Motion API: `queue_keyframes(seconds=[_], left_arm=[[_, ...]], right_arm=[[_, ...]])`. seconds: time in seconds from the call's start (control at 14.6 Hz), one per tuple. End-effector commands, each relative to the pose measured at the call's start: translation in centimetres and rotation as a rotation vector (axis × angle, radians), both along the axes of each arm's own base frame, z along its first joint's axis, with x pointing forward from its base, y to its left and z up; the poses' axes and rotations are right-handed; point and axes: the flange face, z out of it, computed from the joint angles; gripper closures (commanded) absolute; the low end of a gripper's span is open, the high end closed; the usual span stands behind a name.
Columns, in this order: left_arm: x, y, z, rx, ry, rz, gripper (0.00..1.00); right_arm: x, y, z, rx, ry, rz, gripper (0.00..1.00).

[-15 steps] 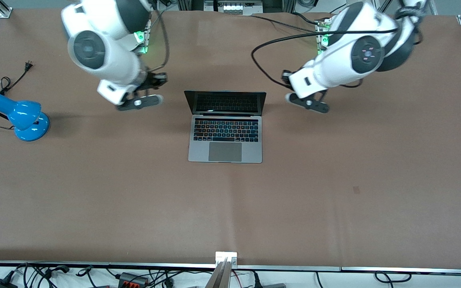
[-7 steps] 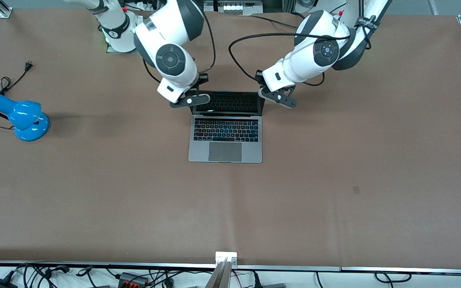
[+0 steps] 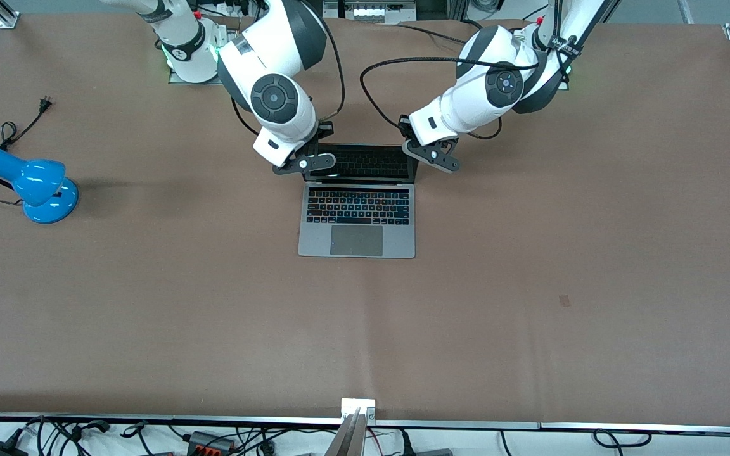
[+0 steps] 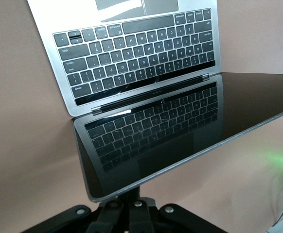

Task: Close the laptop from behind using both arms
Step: 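Lower both grippers onto the back of the laptop screen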

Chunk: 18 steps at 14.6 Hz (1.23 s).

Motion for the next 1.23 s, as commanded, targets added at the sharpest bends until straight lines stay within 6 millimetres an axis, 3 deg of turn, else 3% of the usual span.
queue_keyframes(seconds=[0.0,0.41,0.75,1.17], left_arm=[[-0.3,-0.3,0.0,-0.028,-0.012,-0.013,1.00],[0.8,-0.4,-1.0,-0.047,-0.053,-0.009,1.00],[3.5,0.3,-3.6,-0.115,-0.185,-0.017,1.00],[5.4,0.4,-3.9,-0.139,-0.192,-0.012,1.00]], right_arm=[[0.9,0.0,-0.4,0.018,-0.010,-0.019,1.00],[3.0,0.5,-0.2,0.035,-0.046,-0.030,1.00],[5.3,1.2,-2.0,0.020,-0.068,-0.029,1.00],[7.8,0.3,-2.3,0.058,-0.139,-0.051,1.00]])
